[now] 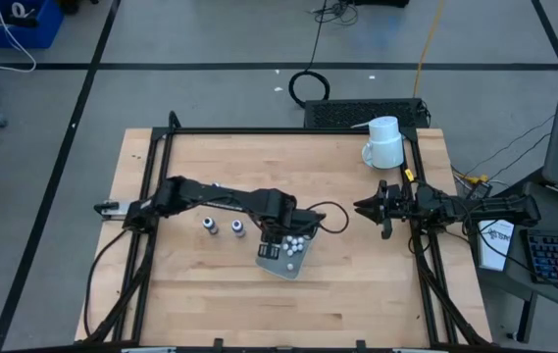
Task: Pick & Place food coloring
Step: Put the large green food coloring bottle into the white bin
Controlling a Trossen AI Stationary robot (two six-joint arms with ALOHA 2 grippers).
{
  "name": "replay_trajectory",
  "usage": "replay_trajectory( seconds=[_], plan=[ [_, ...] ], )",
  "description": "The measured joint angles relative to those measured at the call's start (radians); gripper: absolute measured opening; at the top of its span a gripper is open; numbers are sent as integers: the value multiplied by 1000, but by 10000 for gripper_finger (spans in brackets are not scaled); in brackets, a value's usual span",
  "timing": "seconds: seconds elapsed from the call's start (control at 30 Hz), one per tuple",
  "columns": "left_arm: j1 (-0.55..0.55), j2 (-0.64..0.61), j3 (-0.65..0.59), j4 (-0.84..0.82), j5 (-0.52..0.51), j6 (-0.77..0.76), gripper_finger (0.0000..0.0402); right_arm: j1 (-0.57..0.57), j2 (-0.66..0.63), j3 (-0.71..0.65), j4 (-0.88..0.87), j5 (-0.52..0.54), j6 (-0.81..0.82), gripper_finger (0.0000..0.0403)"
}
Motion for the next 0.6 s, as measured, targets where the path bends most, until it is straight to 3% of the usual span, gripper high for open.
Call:
replay_trajectory(
  seconds=[0.6],
  plan=[
    [18, 0, -58, 83, 61, 41, 121, 0, 0, 0, 1, 0, 0, 77]
  ],
)
